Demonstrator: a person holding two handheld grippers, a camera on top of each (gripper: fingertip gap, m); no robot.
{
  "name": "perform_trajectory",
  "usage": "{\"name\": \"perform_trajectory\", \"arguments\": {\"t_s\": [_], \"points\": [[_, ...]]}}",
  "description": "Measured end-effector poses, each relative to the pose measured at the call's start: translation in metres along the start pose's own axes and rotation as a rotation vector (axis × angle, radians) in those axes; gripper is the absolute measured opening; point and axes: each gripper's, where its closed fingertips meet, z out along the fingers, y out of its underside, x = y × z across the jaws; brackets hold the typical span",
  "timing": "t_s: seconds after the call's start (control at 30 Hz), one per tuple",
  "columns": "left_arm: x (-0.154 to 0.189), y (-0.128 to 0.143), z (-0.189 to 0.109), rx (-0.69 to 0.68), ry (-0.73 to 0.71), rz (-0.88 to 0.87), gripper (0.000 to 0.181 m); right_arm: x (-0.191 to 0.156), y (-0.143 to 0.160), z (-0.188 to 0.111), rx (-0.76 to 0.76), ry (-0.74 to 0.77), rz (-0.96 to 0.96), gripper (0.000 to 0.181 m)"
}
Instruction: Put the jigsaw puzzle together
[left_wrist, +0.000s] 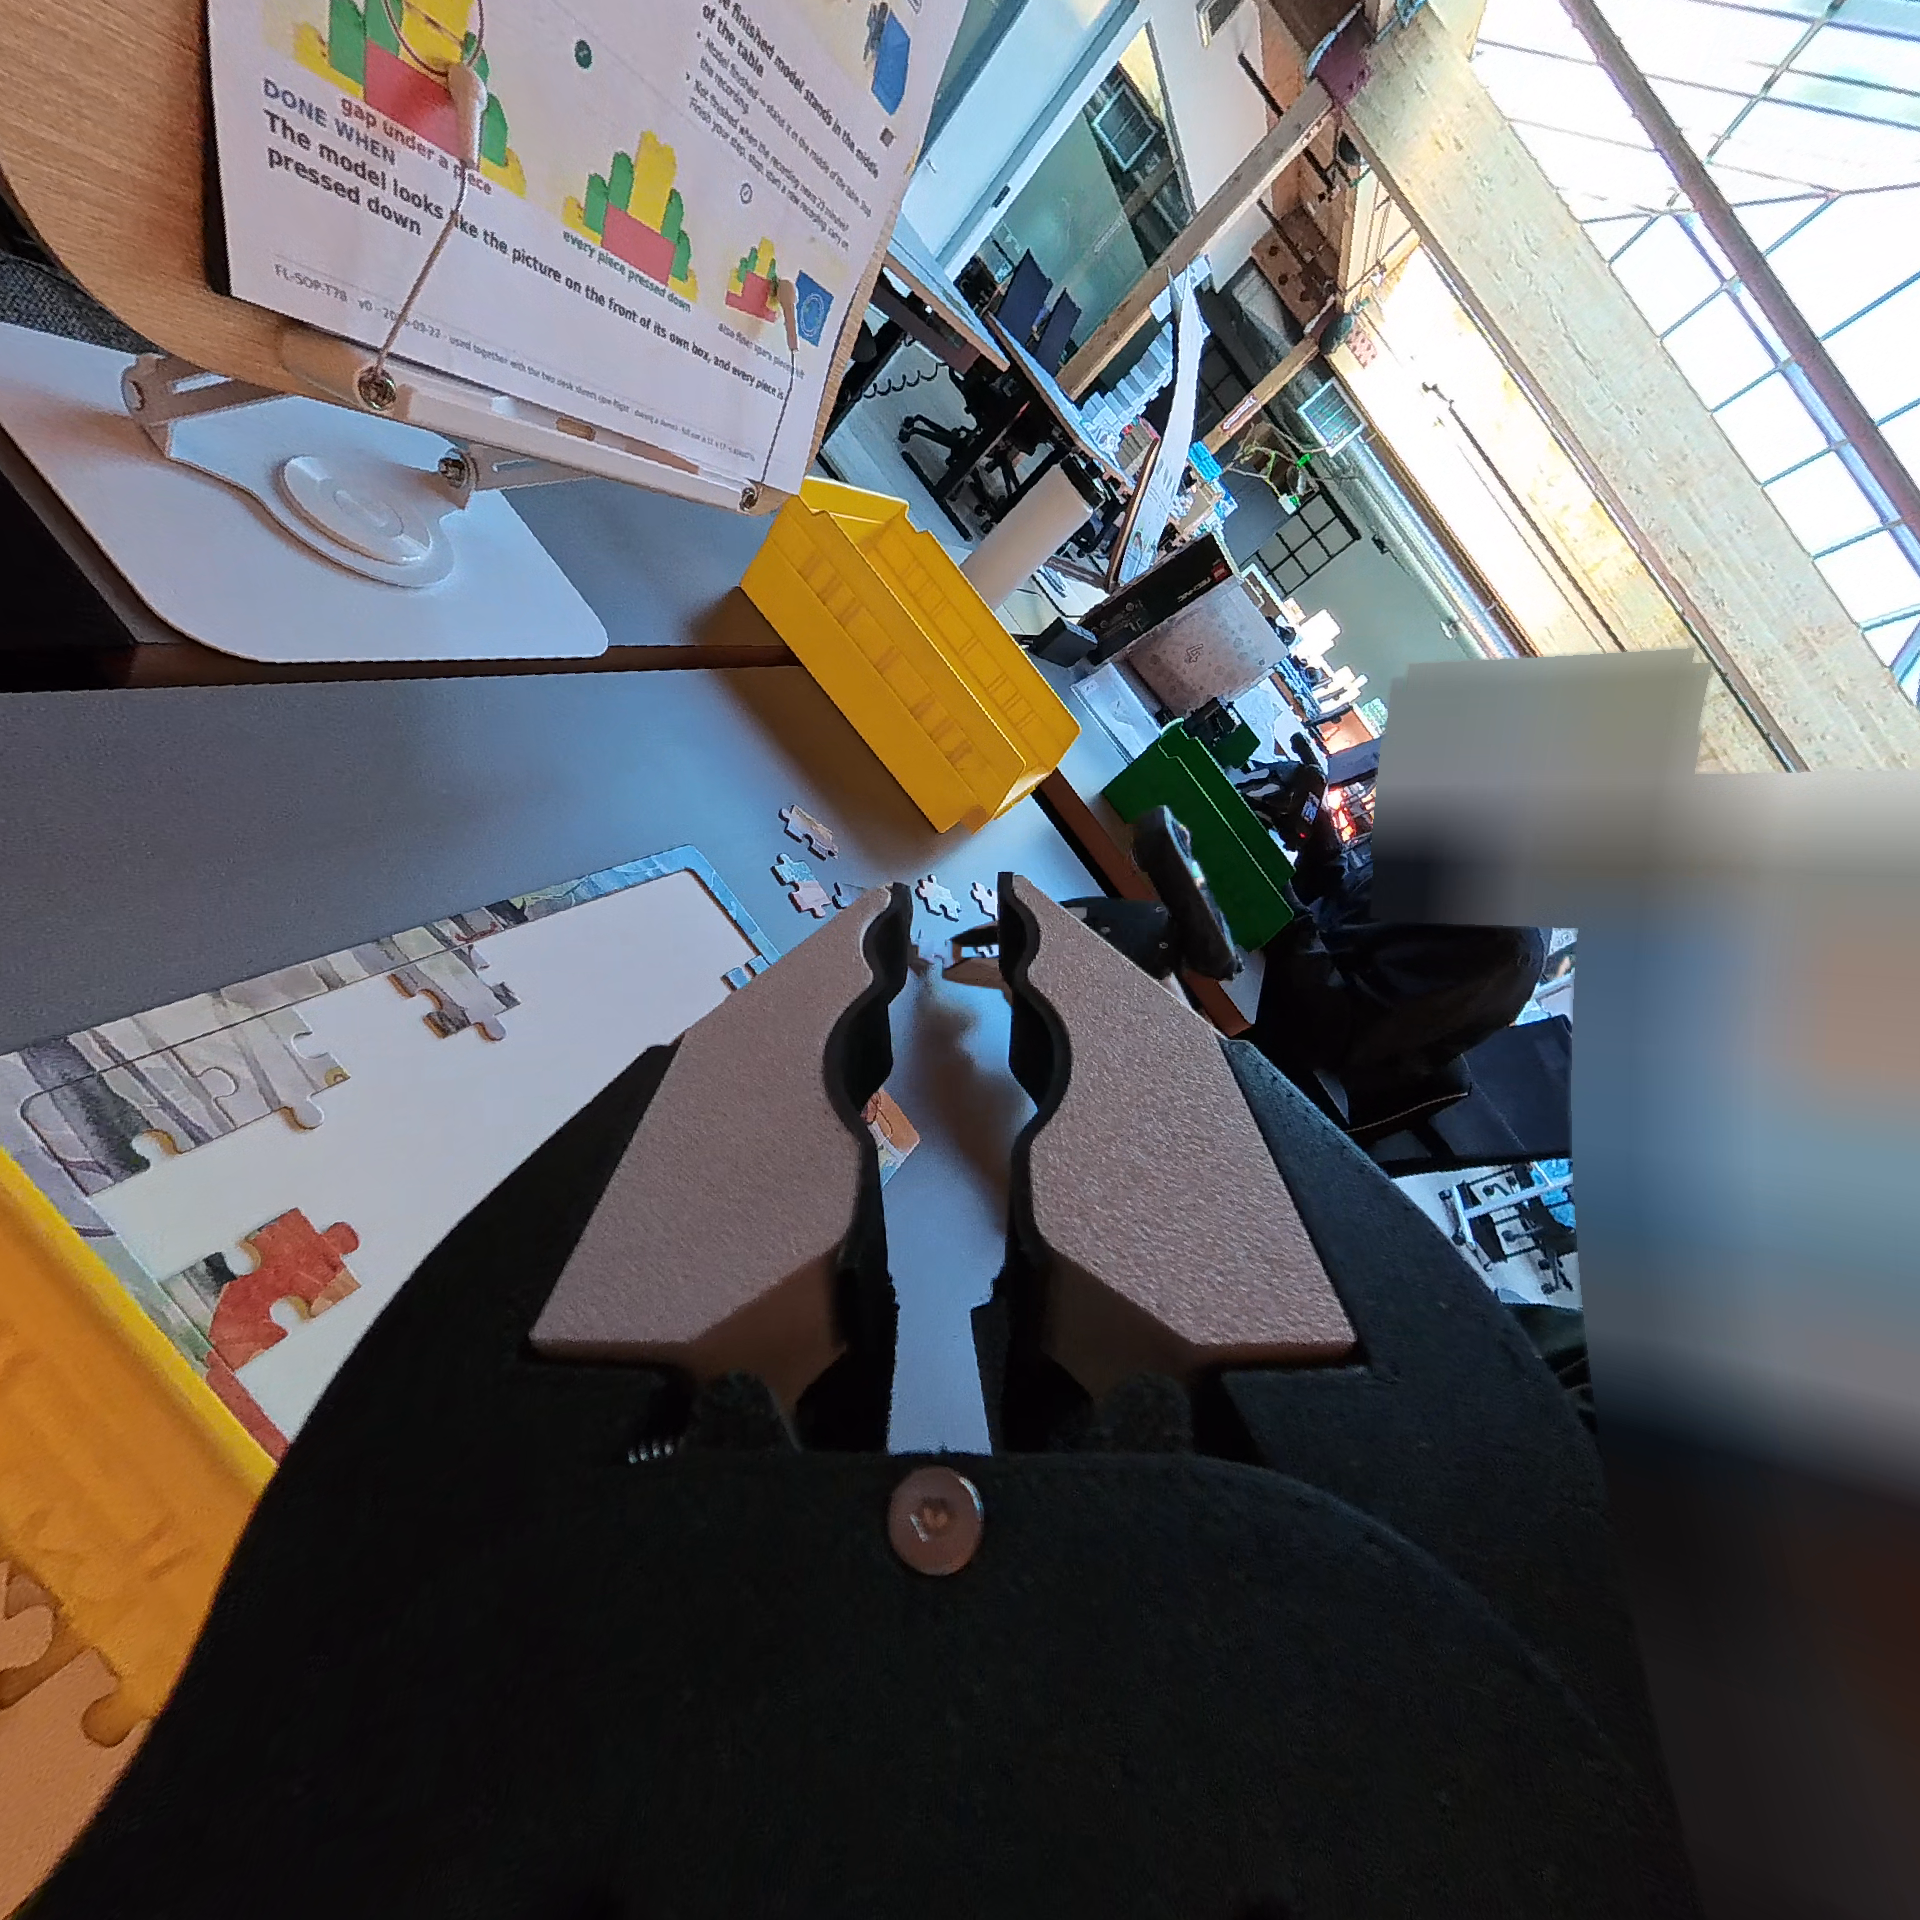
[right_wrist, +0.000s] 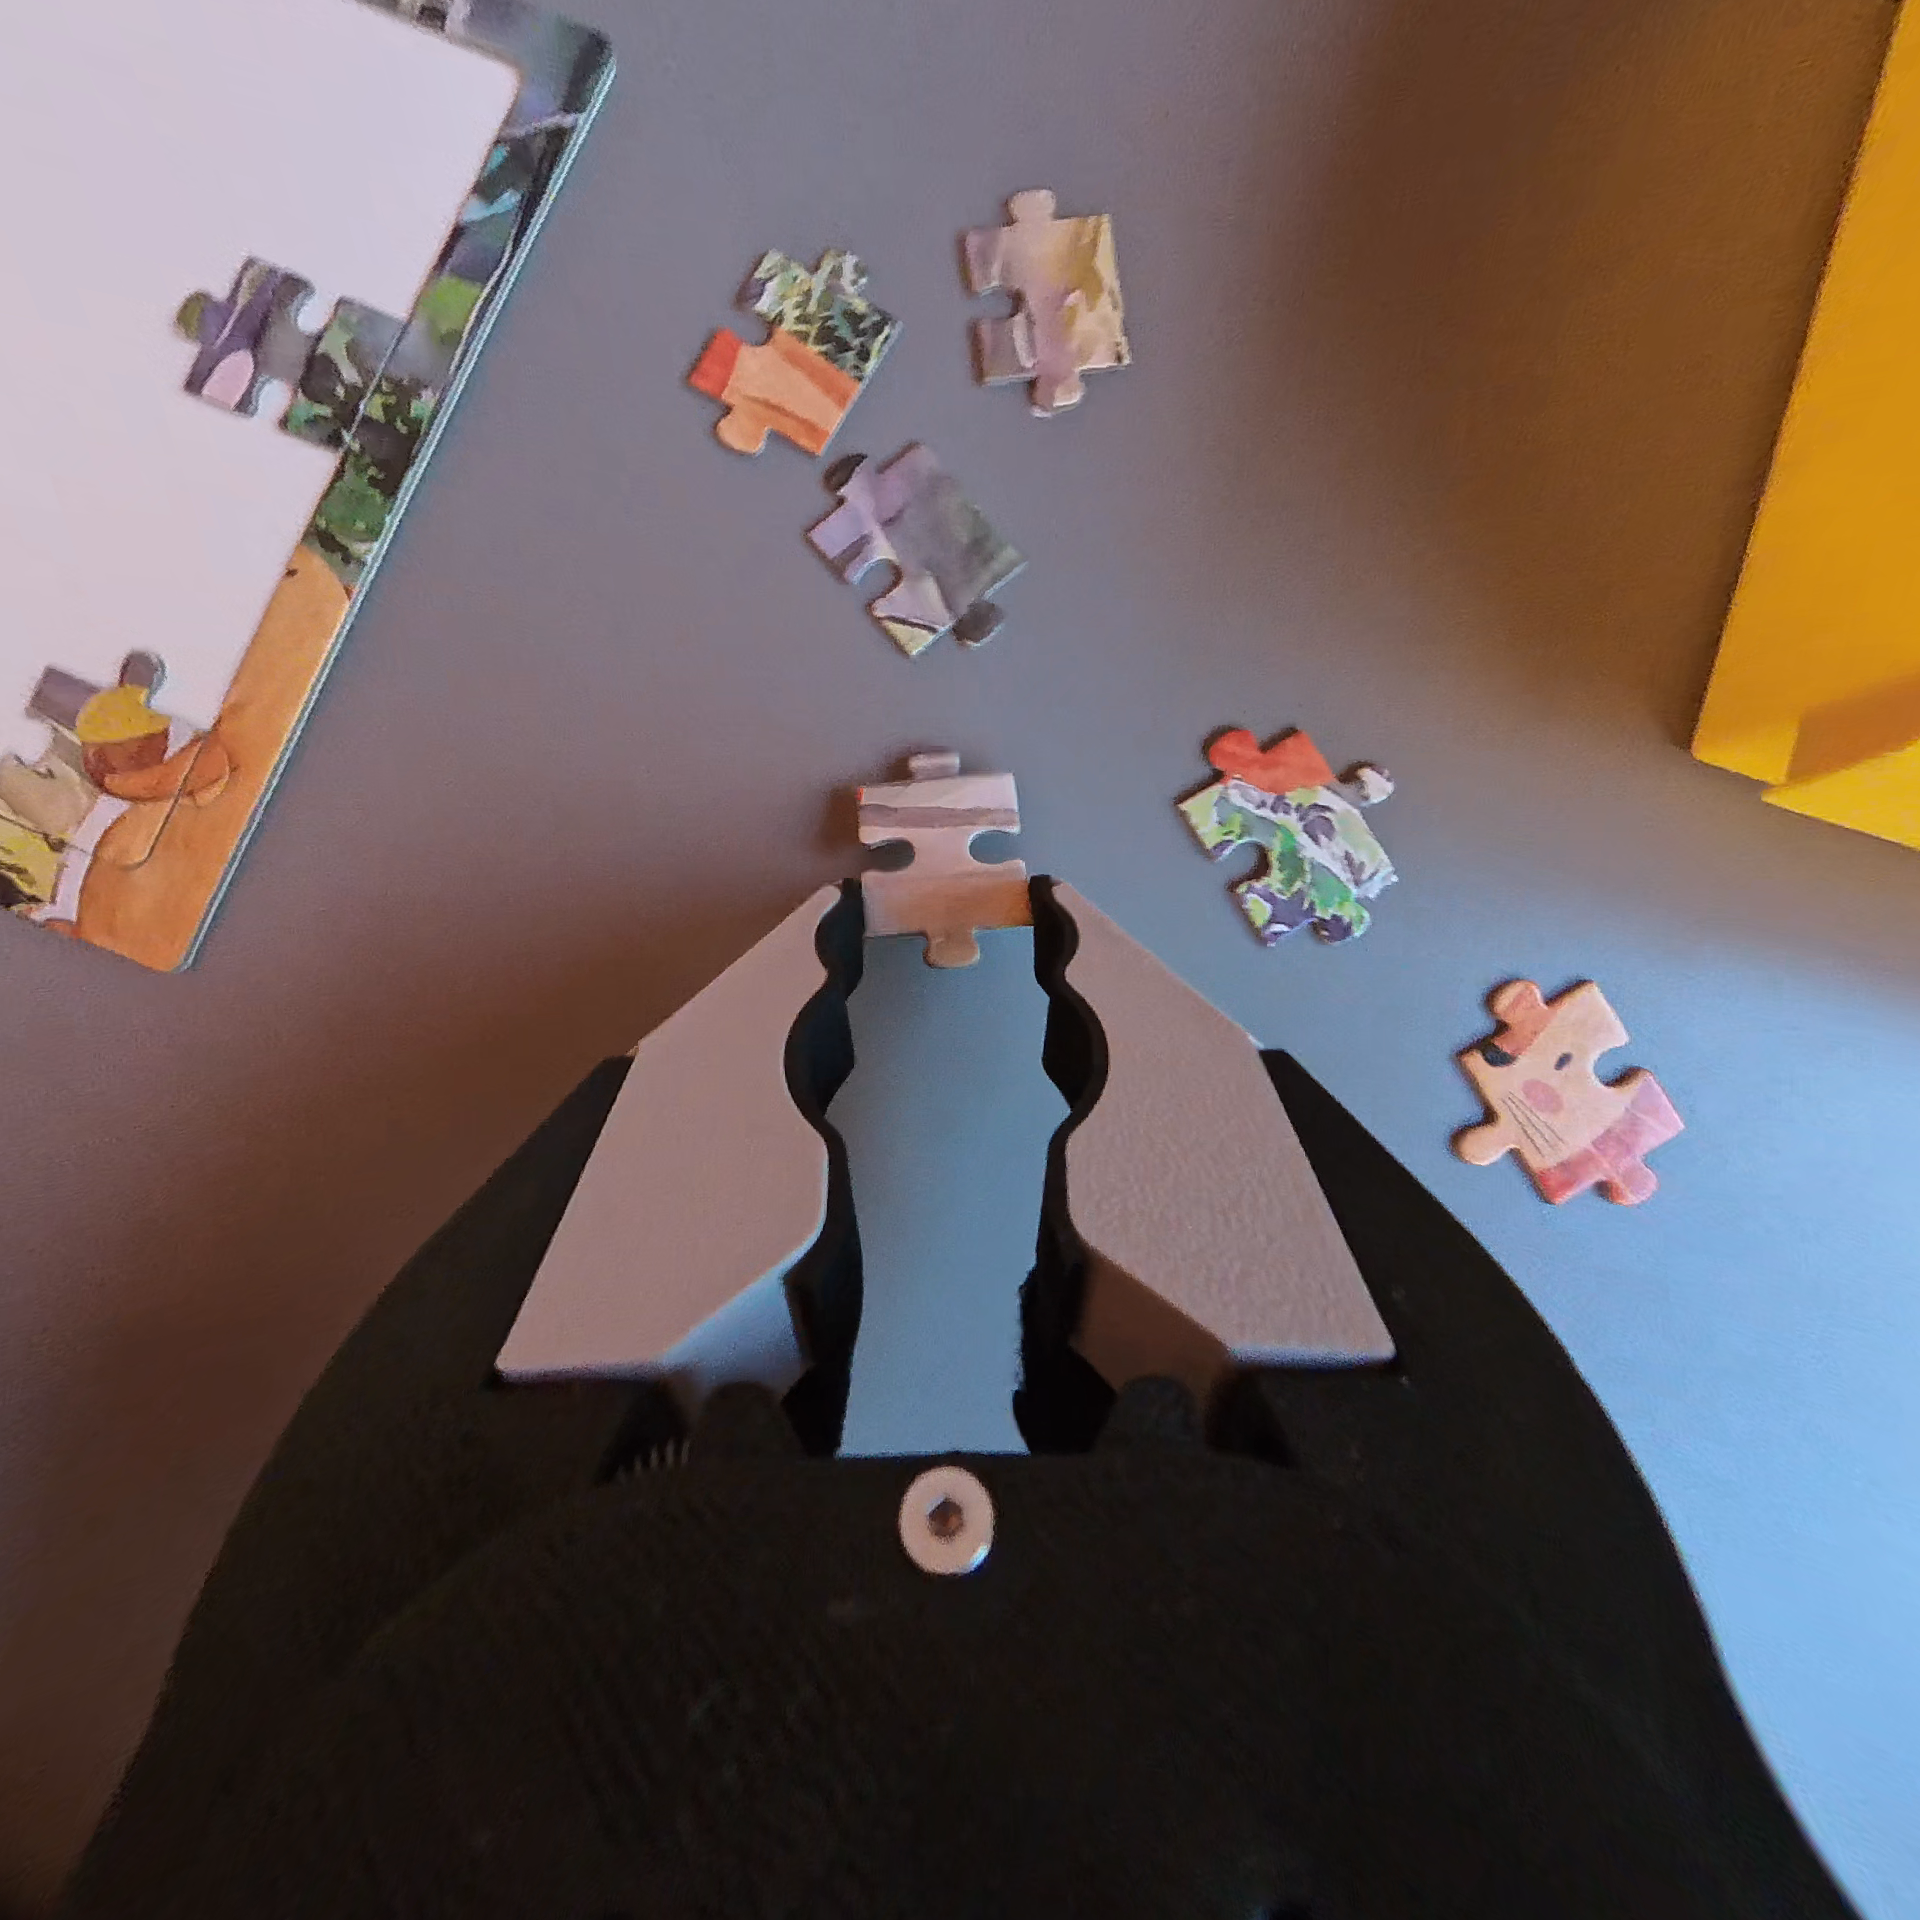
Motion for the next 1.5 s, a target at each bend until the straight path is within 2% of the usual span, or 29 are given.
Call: {"name": "perform_trajectory", "arguments": {"t_s": [0.07,0.17,0.27,0.4,0.53,0.63,0.7,0.93,1.0,1.07,1.2,1.27,1.33,1.5], "points": [[0.0,-0.001,-0.002,0.003,0.0,-0.002,0.014,0.014,-0.006,-0.01,0.046,0.029,0.043,0.035],[-0.001,-0.005,-0.008,0.021,0.0,-0.004,0.014,0.038,-0.024,-0.034,0.211,0.072,0.134,0.034],[-0.003,-0.011,-0.018,0.053,-0.009,-0.006,0.014,0.044,-0.028,-0.044,0.285,0.034,0.192,0.033],[-0.007,-0.015,-0.025,0.075,-0.02,-0.014,0.014,0.027,-0.01,-0.02,0.135,-0.022,0.075,0.037],[-0.006,-0.016,-0.026,0.079,-0.011,-0.021,0.014,0.018,0.002,-0.002,0.036,0.009,-0.086,0.044],[-0.006,-0.014,-0.024,0.068,-0.006,-0.023,0.015,0.014,0.005,0.004,0.021,-0.018,-0.084,0.044],[-0.005,-0.013,-0.023,0.059,0.0,-0.027,0.014,0.009,0.007,0.004,0.014,-0.066,-0.074,0.03],[-0.005,-0.014,-0.027,0.067,0.004,-0.04,0.015,0.028,0.025,-0.009,-0.043,-0.043,0.012,0.03],[-0.007,-0.015,-0.036,0.06,-0.013,-0.034,0.016,0.032,0.02,-0.012,-0.014,-0.031,0.016,0.047],[-0.02,-0.015,-0.053,0.036,-0.125,-0.004,0.017,0.029,0.005,-0.017,0.07,-0.053,0.027,0.051],[-0.07,-0.024,-0.114,0.03,-0.594,0.168,0.017,0.024,-0.022,-0.03,0.218,-0.042,0.014,0.051],[-0.089,-0.02,-0.144,-0.012,-0.767,0.217,0.018,0.026,-0.029,-0.032,0.253,-0.01,-0.014,0.051],[-0.107,-0.003,-0.161,-0.11,-0.846,0.2,0.02,0.028,-0.031,-0.032,0.27,0.012,-0.031,0.05],[-0.147,0.046,-0.173,-0.344,-0.875,0.012,0.013,0.026,-0.028,-0.026,0.254,0.002,-0.033,0.05]]}}
